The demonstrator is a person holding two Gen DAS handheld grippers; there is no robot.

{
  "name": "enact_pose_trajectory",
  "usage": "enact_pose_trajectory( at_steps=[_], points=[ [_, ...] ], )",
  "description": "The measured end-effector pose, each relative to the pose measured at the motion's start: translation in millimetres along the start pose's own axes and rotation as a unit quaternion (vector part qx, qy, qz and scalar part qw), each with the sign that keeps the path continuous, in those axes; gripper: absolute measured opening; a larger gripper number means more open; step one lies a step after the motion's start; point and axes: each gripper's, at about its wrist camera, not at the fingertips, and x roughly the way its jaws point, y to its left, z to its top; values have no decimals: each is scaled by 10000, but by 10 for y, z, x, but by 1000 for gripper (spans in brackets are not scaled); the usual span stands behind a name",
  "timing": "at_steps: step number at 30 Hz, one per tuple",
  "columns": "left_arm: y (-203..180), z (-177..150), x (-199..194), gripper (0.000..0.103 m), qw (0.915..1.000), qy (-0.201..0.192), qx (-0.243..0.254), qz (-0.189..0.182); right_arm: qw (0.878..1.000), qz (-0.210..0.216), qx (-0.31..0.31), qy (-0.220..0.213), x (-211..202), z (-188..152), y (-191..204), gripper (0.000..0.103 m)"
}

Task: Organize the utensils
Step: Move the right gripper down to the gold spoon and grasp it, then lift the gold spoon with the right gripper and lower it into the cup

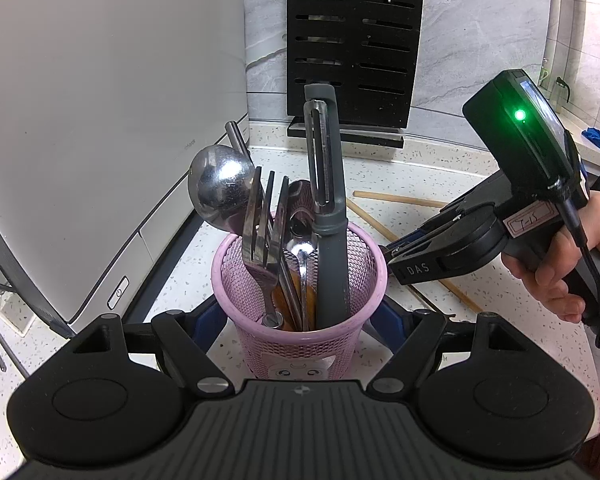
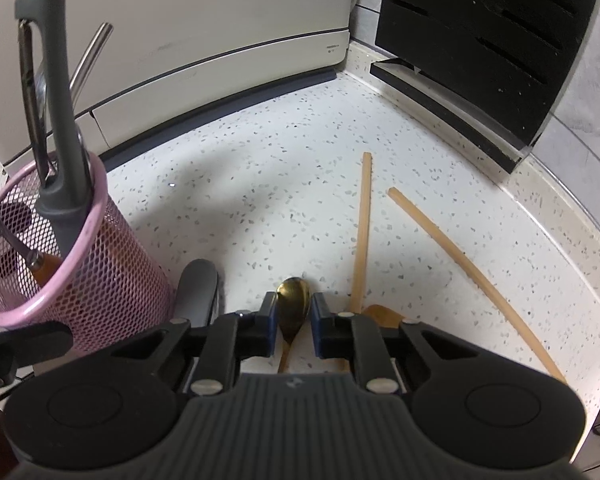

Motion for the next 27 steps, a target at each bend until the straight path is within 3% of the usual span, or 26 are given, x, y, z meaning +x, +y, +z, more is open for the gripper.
enact_pose_trajectory(
  at_steps=[1,3,15,21,27],
  points=[
    [2,0,-1,90,10000,0,-1,-1,10000,6,31,-8,-2,-1,-5,5],
    [-1,-1,0,90,10000,-1,1,0,10000,20,46,-56,-34,9,-7,0],
    [-3,-3,4,90,10000,0,-3,1,9997,-30,-60,-229,-247,11,68,0],
    [2,-6,4,90,10000,-2,-3,0,9975,-3,-60,-708,-569,35,112,0],
    [0,-5,6,90,10000,-2,-2,-1,9894,50,50,-1448,-966,53,143,0]
  ],
)
